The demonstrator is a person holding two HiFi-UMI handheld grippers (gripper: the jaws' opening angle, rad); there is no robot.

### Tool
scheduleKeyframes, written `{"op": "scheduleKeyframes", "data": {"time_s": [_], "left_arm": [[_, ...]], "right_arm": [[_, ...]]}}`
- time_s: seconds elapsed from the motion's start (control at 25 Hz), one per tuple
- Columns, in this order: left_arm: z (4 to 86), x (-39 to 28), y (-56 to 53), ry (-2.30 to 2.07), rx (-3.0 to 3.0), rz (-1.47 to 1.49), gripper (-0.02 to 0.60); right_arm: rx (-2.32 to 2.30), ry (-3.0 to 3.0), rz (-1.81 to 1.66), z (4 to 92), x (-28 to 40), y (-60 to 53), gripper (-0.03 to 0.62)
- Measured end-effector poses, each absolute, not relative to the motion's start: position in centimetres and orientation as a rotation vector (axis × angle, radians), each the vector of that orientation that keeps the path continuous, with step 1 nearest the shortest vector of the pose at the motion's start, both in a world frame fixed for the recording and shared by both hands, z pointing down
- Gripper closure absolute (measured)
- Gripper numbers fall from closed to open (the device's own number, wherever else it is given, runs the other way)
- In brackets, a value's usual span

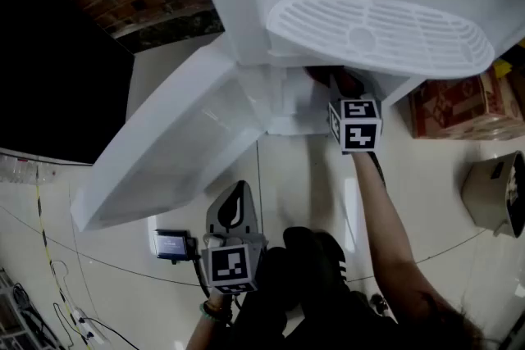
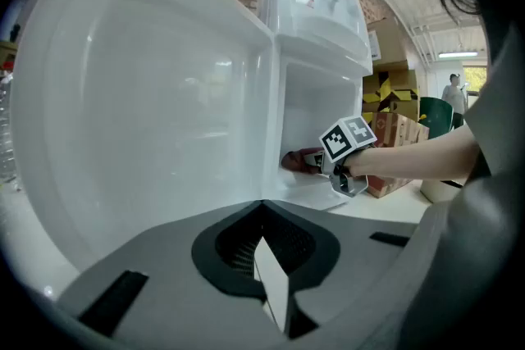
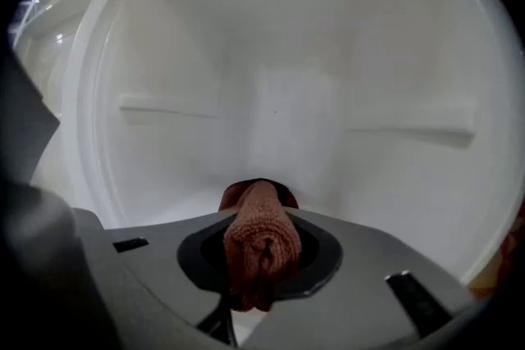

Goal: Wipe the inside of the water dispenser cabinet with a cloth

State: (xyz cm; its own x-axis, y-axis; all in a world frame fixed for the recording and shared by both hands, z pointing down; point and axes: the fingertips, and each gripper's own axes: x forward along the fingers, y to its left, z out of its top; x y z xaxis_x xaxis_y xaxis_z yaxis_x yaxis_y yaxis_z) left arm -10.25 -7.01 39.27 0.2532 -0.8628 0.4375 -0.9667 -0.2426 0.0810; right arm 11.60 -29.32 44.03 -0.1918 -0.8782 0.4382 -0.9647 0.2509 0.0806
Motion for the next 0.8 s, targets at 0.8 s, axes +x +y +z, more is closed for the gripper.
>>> {"op": "scheduleKeyframes", "data": {"time_s": [0.8], "left_arm": [[39.3, -9.9, -6.7, -1.673, 2.229, 0.445, 0.577]], "right_arm": [[1.459, -2.459, 0.226, 41.3, 1.7, -21.6, 0.519]]}}
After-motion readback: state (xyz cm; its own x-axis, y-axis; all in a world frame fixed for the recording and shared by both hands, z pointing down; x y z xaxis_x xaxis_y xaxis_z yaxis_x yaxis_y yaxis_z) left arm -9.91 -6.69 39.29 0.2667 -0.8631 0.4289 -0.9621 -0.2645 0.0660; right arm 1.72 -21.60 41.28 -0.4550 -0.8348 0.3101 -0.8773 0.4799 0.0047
